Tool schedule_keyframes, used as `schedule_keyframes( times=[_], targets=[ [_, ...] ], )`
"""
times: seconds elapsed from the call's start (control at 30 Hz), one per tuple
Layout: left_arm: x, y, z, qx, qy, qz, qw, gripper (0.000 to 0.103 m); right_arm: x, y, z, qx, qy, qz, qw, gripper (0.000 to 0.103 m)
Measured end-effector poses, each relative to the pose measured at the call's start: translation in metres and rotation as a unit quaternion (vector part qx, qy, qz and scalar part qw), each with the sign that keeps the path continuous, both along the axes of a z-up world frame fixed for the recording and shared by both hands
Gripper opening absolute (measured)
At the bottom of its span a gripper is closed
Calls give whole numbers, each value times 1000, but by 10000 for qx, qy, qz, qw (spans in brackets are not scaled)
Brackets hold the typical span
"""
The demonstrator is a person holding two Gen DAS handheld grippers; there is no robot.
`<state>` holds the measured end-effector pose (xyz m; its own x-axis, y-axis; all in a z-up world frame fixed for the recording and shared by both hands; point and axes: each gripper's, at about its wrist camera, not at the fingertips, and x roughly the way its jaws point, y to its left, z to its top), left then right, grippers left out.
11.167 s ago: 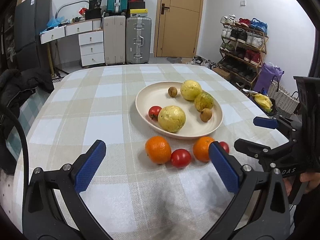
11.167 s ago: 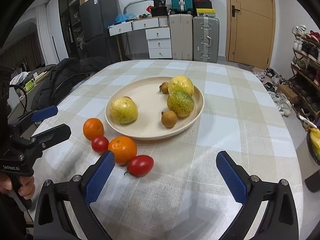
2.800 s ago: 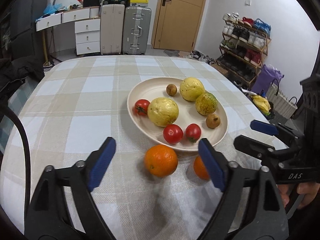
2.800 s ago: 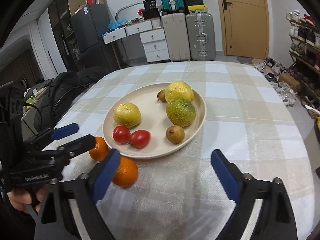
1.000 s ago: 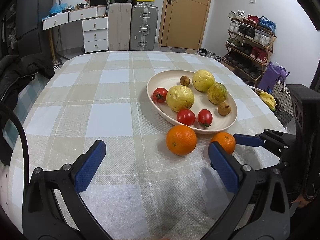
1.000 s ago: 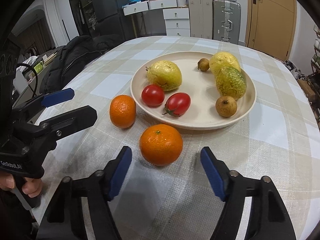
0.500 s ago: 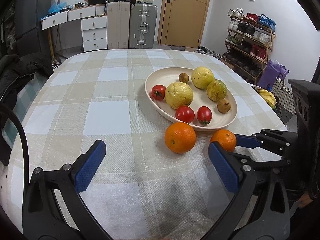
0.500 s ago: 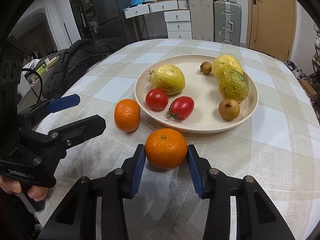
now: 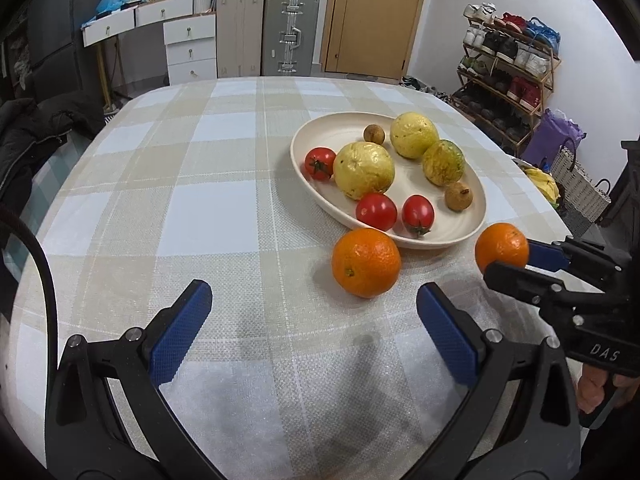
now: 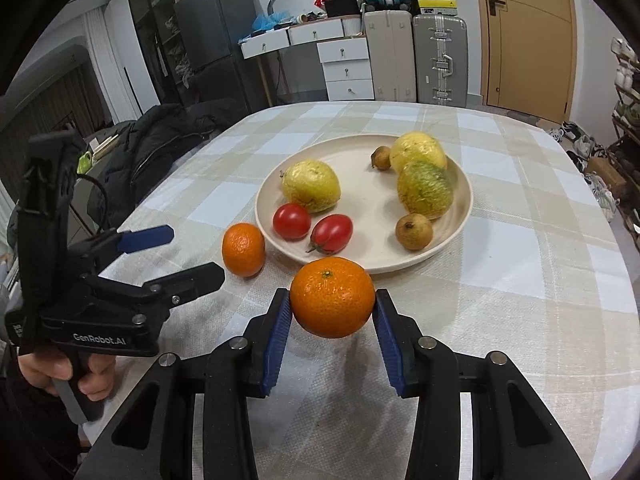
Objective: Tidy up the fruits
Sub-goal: 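Grasp and lift an orange with the right gripper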
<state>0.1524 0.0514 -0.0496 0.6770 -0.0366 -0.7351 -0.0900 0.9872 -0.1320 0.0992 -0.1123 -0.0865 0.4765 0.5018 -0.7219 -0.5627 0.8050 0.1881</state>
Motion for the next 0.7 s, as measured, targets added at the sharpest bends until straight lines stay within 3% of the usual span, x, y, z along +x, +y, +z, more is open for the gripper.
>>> schedule_keyframes(
  times=[0.23, 0.43, 0.53, 0.67, 0.7],
  targets=[
    [13, -9, -6, 9, 128, -156, 9998, 102, 3, -7, 4, 57, -10, -87, 9999, 43],
    [23, -17, -8, -23, 108, -295, 9995, 94, 4, -11, 6, 76, -27, -122, 9999, 43],
    [28, -23, -11, 30, 212, -419, 9989, 76, 6, -15, 8, 98, -33, -165, 9998, 43],
    [29, -24, -11, -52, 184, -519, 9985, 41, 7, -17, 9, 131, -33, -185, 9997, 43],
    [28, -23, -11, -79, 162, -514, 9985, 37, 7, -17, 9, 132, -36, -188, 9997, 43]
  ],
)
